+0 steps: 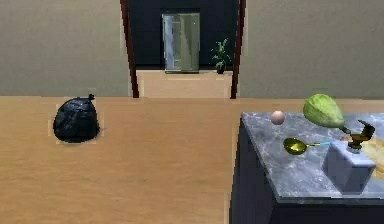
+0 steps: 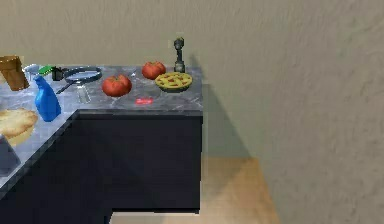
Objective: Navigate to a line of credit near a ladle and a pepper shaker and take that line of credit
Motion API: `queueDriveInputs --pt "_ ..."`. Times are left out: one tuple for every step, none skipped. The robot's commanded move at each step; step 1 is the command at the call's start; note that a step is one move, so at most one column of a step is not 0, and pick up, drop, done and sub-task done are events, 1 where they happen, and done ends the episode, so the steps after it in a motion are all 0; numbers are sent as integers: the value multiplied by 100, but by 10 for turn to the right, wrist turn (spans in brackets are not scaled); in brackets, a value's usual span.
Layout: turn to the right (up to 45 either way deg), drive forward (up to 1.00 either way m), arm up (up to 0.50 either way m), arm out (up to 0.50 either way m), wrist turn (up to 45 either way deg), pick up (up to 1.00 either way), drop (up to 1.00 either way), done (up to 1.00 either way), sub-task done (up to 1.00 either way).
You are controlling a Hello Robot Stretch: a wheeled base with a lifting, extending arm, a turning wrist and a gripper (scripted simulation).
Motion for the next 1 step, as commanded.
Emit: queueDriveInputs --pt "-90 0 0 0 0 0 0 0 0"
